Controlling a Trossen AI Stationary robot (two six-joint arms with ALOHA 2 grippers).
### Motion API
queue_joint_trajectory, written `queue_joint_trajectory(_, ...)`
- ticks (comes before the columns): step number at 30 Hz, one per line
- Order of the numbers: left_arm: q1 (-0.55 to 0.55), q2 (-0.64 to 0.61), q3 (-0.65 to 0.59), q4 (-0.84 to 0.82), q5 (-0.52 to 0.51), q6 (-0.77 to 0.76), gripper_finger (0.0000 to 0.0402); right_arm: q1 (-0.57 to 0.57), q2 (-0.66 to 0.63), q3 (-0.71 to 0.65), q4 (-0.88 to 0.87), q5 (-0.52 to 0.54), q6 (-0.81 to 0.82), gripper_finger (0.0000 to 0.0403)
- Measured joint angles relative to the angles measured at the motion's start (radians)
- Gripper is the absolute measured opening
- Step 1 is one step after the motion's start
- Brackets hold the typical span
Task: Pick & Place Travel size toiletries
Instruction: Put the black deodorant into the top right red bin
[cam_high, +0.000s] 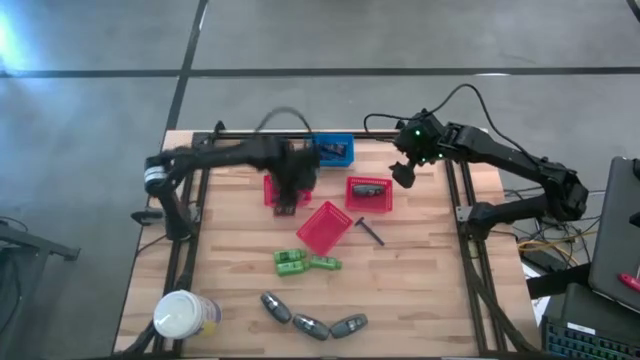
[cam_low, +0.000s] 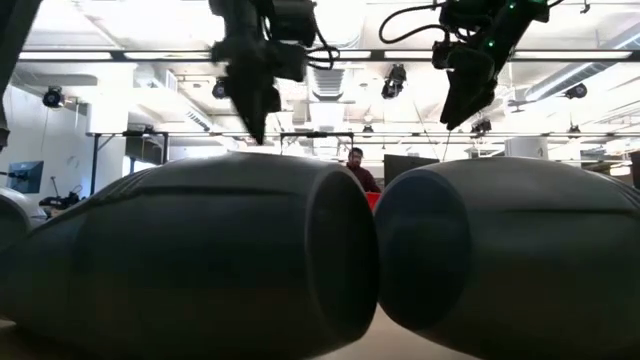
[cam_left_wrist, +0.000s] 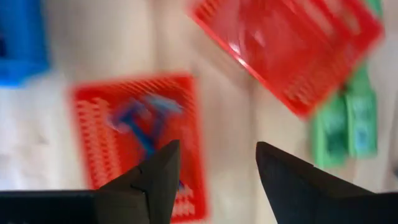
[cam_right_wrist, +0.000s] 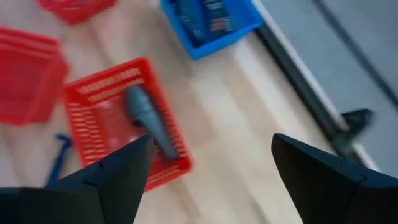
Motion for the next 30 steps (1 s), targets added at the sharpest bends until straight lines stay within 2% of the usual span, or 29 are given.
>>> queue_joint_trajectory(7,-0.257,-0.120,-0.246,0.046,0.000,-0.037,0.0213,0.137,-0.010,-0.013,-0.051,-0.044,0.089,0.0319)
queue_joint_trajectory(10,-0.346,-0.175,-0.361,0.143,0.048,-0.067,0.0213,0.228,-0.010,-0.025,-0.042,-0.040,0.174,0.0329)
queue_joint_trajectory(13,-0.435,-0.227,-0.476,0.263,0.112,-0.067,0.0213,0.322,0.001,-0.033,-0.027,0.026,0.279,0.0343)
queue_joint_trajectory(17,-0.548,-0.278,-0.604,0.465,0.129,-0.145,0.0214,0.417,0.018,-0.042,-0.035,0.078,0.434,0.0361)
queue_joint_trajectory(23,-0.696,-0.300,-0.704,0.750,0.089,-0.222,0.0225,0.525,0.039,-0.043,-0.049,0.120,0.620,0.0368)
queue_joint_trajectory(30,-0.799,-0.273,-0.754,0.873,0.017,-0.271,0.0253,0.600,0.046,-0.043,-0.050,0.142,0.767,0.0368)
